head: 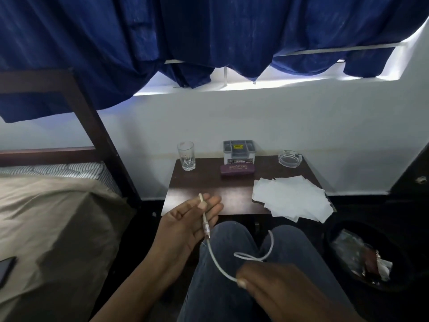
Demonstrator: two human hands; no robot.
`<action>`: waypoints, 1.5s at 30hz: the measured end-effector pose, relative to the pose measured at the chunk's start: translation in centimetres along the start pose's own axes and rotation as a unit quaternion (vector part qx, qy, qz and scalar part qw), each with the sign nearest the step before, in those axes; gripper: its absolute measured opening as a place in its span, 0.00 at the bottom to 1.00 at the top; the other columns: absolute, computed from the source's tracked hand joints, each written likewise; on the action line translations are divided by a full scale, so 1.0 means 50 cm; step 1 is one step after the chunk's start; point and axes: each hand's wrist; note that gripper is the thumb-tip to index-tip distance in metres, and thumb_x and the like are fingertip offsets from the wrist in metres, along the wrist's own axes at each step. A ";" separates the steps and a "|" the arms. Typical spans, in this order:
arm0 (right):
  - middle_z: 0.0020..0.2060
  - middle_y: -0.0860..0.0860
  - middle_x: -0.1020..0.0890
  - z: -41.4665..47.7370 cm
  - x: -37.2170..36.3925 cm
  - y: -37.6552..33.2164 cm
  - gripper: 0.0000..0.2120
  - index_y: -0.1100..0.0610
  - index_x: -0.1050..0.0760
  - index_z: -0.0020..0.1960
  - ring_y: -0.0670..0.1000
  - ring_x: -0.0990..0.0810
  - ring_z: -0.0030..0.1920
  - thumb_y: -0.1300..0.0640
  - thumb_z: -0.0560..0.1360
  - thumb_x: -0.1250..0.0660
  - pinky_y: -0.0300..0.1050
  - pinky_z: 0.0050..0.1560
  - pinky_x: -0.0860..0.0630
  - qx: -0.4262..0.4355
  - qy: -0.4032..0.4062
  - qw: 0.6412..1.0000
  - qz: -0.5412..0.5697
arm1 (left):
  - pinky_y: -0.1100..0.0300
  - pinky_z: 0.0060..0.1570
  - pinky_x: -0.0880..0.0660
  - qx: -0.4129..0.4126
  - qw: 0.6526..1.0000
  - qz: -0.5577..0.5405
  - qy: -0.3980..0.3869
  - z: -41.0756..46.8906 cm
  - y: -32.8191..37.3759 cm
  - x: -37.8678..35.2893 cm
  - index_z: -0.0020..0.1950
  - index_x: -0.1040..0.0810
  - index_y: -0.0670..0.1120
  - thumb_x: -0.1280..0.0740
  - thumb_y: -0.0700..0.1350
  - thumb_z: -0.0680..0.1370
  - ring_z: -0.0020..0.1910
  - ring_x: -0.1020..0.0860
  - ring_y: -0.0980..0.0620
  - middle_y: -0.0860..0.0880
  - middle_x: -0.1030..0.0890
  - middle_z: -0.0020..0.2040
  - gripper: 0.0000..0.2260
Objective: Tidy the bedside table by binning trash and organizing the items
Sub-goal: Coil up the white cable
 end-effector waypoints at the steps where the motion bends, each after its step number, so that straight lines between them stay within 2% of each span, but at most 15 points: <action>1: 0.50 0.50 0.20 -0.004 0.005 -0.006 0.31 0.50 0.28 0.57 0.46 0.23 0.50 0.38 0.70 0.62 0.35 0.49 0.35 0.018 0.032 0.999 0.027 | 0.61 0.45 0.19 -0.008 0.999 0.033 -0.003 -0.003 -0.004 -0.003 0.56 0.23 0.38 0.34 0.39 0.71 0.50 0.17 0.48 0.42 0.15 0.50 0.14; 3: 0.38 0.40 0.22 -0.001 0.028 -0.010 0.15 0.45 0.31 0.50 0.36 0.26 0.37 0.41 0.76 0.52 0.29 0.40 0.38 0.044 0.102 0.992 0.058 | 0.62 0.43 0.19 -0.011 0.996 0.089 -0.018 -0.011 -0.013 -0.010 0.54 0.22 0.38 0.34 0.37 0.72 0.48 0.16 0.48 0.42 0.15 0.48 0.11; 5: 0.30 0.34 0.30 -0.001 0.050 0.002 0.10 0.43 0.33 0.45 0.32 0.32 0.31 0.42 0.78 0.50 0.29 0.34 0.39 0.081 0.184 0.979 0.037 | 0.62 0.41 0.19 0.012 0.990 0.125 -0.058 -0.020 -0.018 -0.018 0.52 0.20 0.38 0.34 0.38 0.71 0.45 0.16 0.48 0.41 0.15 0.47 0.11; 8: 0.31 0.34 0.30 -0.001 0.069 0.027 0.08 0.35 0.35 0.42 0.40 0.27 0.33 0.41 0.79 0.49 0.42 0.36 0.27 0.066 0.219 0.972 0.057 | 0.62 0.41 0.21 0.067 0.968 0.187 -0.151 -0.036 -0.028 -0.029 0.50 0.17 0.42 0.33 0.41 0.71 0.42 0.16 0.49 0.41 0.15 0.45 0.10; 10: 0.33 0.36 0.28 -0.004 0.069 0.043 0.10 0.37 0.32 0.42 0.44 0.25 0.34 0.39 0.78 0.49 0.50 0.37 0.26 0.052 0.238 0.968 0.064 | 0.59 0.46 0.21 0.104 0.945 0.229 -0.208 -0.047 -0.037 -0.036 0.48 0.15 0.45 0.33 0.43 0.75 0.44 0.16 0.48 0.42 0.15 0.46 0.07; 13: 0.35 0.38 0.24 -0.005 0.064 0.052 0.13 0.44 0.28 0.43 0.42 0.23 0.37 0.40 0.78 0.47 0.44 0.37 0.25 0.058 0.256 0.961 0.087 | 0.61 0.42 0.22 0.167 0.924 0.221 -0.262 -0.057 -0.043 -0.047 0.50 0.17 0.43 0.37 0.41 0.76 0.37 0.17 0.51 0.43 0.16 0.41 0.09; 16: 0.34 0.45 0.21 0.000 0.062 0.064 0.16 0.48 0.26 0.42 0.47 0.22 0.35 0.37 0.74 0.42 0.47 0.37 0.25 0.046 0.268 0.951 0.150 | 0.64 0.30 0.27 0.205 0.934 0.163 -0.242 -0.056 -0.041 -0.056 0.48 0.17 0.39 0.36 0.40 0.74 0.25 0.27 0.56 0.47 0.23 0.30 0.09; 19: 0.31 0.53 0.23 0.007 0.060 0.079 0.19 0.51 0.25 0.39 0.51 0.25 0.32 0.35 0.69 0.37 0.45 0.35 0.28 0.008 0.270 0.933 0.239 | 0.65 0.27 0.34 0.258 0.930 0.093 -0.244 -0.054 -0.036 -0.058 0.45 0.17 0.40 0.38 0.44 0.73 0.23 0.35 0.58 0.51 0.31 0.27 0.12; 22: 0.30 0.51 0.23 0.008 0.051 0.095 0.18 0.50 0.27 0.38 0.48 0.25 0.31 0.35 0.66 0.35 0.41 0.36 0.28 -0.034 0.249 0.919 0.304 | 0.66 0.26 0.35 0.254 0.939 -0.001 -0.231 -0.049 -0.029 -0.053 0.42 0.19 0.41 0.39 0.44 0.72 0.22 0.37 0.59 0.52 0.34 0.26 0.11; 27: 0.34 0.53 0.18 0.002 0.018 0.118 0.07 0.48 0.27 0.37 0.51 0.17 0.35 0.50 0.65 0.29 0.49 0.44 0.22 -0.085 0.207 0.915 0.336 | 0.64 0.25 0.33 0.177 0.955 -0.130 -0.198 -0.017 -0.021 -0.014 0.42 0.23 0.42 0.27 0.39 0.68 0.22 0.36 0.58 0.53 0.34 0.28 0.07; 33: 0.28 0.49 0.19 0.004 -0.027 0.122 0.14 0.50 0.24 0.34 0.48 0.19 0.29 0.68 0.70 0.30 0.43 0.37 0.24 -0.164 0.193 0.901 0.353 | 0.67 0.25 0.31 0.066 0.975 -0.202 -0.069 0.011 0.036 0.019 0.37 0.27 0.46 0.36 0.39 0.69 0.23 0.34 0.59 0.55 0.33 0.29 0.02; 37: 0.32 0.36 0.21 -0.004 -0.027 0.096 0.04 0.49 0.23 0.40 0.37 0.23 0.32 0.54 0.74 0.33 0.28 0.37 0.30 -0.098 0.167 0.962 0.191 | 0.65 0.29 0.25 0.043 0.981 -0.188 0.000 0.029 0.034 0.040 0.42 0.29 0.45 0.46 0.42 0.80 0.28 0.26 0.59 0.53 0.25 0.34 0.10; 39: 0.40 0.37 0.21 -0.011 -0.024 0.085 0.11 0.46 0.25 0.44 0.35 0.25 0.37 0.42 0.72 0.43 0.28 0.40 0.33 -0.048 0.128 0.990 0.031 | 0.64 0.32 0.22 0.042 0.982 -0.185 0.013 0.026 0.029 0.034 0.46 0.26 0.44 0.45 0.43 0.80 0.32 0.21 0.57 0.51 0.20 0.37 0.09; 42: 0.35 0.37 0.24 -0.010 -0.029 0.069 0.05 0.42 0.32 0.42 0.35 0.27 0.32 0.44 0.71 0.44 0.30 0.39 0.35 0.027 0.116 0.982 -0.150 | 0.63 0.38 0.19 0.030 0.986 -0.160 0.018 0.017 0.019 0.017 0.48 0.24 0.43 0.42 0.42 0.79 0.39 0.16 0.55 0.48 0.15 0.42 0.08; 45: 0.33 0.37 0.27 -0.007 -0.035 0.055 0.02 0.42 0.36 0.42 0.35 0.31 0.35 0.48 0.73 0.43 0.29 0.44 0.38 0.114 0.107 0.977 -0.146 | 0.62 0.41 0.19 0.008 0.995 -0.095 0.010 0.012 0.004 0.008 0.49 0.24 0.43 0.40 0.41 0.77 0.44 0.16 0.53 0.46 0.15 0.47 0.07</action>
Point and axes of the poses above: each hand's wrist, its own z-axis towards the middle knuckle, its own x-axis out of the back of the hand, y = z × x
